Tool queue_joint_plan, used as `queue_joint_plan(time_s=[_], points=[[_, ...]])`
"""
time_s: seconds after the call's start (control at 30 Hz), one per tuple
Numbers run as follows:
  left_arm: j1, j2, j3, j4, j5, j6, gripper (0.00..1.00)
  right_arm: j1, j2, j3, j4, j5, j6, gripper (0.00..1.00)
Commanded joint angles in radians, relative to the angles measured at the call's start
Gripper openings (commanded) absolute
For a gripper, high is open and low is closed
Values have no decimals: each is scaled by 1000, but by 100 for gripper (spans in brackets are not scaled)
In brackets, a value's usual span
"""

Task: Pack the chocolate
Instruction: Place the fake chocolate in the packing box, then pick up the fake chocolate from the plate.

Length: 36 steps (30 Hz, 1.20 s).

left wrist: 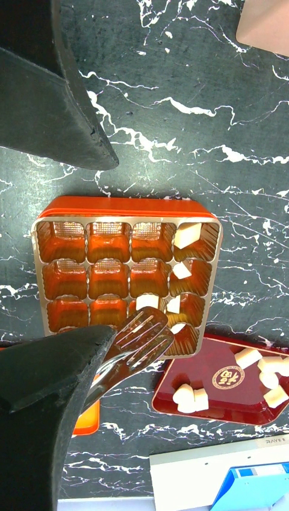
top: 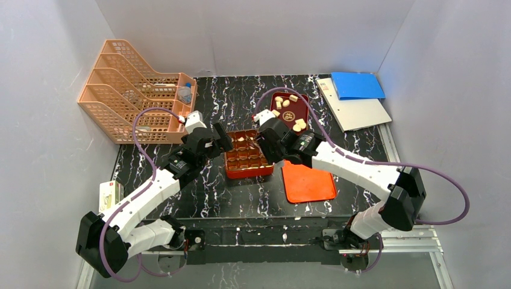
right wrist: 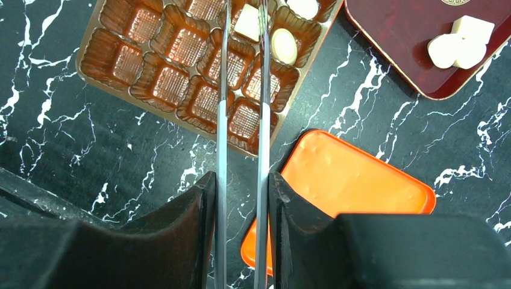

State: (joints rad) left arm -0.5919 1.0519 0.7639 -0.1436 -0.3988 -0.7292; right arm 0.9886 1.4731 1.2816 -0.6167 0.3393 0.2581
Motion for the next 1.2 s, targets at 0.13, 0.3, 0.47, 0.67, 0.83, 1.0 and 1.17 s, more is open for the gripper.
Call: queue_joint_plan(time_s=[0.13,0.3,0.47,0.67,0.83,1.0,1.17], points=[[4,-8,21,-17,-5,6,97,3,-41,73,57,82,-15,37],[4,-10,19,-17,-5,2,97,-1,-60,97,46,141,-18,35],[4,-15,16,-15,-5,5,97,-31,-94,87,55,184,-31,36],[4,-11,20,-8,-1,5,97,-160,-129,43,111,124,-81,37],[4,-1,20,3,4,1,97,-263,-127,-8,185,25,-141,37],[4,6,21,15,6,1,97,-344,-109,-45,252,-78,-199,37],[4,16,26,19,6,6,97,-426,-96,-70,311,-205,-245,39]])
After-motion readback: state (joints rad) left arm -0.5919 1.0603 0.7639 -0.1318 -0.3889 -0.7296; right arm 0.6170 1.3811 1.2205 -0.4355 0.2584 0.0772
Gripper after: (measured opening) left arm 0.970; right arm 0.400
